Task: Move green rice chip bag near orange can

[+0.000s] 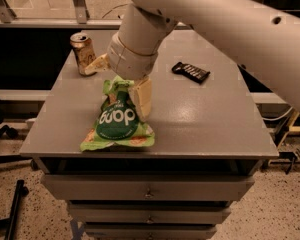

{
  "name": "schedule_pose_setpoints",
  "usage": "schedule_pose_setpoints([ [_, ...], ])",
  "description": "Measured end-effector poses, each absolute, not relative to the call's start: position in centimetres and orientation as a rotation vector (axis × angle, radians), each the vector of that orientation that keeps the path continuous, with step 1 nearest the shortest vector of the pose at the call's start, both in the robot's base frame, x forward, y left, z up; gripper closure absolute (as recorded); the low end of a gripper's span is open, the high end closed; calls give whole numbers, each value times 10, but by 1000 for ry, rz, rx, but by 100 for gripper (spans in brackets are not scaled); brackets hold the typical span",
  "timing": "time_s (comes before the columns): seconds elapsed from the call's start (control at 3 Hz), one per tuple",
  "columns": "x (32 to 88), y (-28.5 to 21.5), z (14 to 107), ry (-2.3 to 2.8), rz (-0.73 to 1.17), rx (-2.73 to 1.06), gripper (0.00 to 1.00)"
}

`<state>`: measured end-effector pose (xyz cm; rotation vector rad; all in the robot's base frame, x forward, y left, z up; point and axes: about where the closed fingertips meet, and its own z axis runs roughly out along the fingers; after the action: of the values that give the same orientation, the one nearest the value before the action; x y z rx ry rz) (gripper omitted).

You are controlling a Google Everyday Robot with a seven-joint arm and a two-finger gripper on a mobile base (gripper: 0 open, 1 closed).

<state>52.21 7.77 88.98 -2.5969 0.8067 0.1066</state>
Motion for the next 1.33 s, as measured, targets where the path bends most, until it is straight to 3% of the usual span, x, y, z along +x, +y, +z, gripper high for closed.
schedule_pose_setpoints([
  [0.33, 519, 72, 876, 832, 149, -2588, 15],
  [0.67, 516, 64, 869, 861, 153, -2582, 44],
  [1.33, 527, 48, 878, 889, 79, -2602, 90],
])
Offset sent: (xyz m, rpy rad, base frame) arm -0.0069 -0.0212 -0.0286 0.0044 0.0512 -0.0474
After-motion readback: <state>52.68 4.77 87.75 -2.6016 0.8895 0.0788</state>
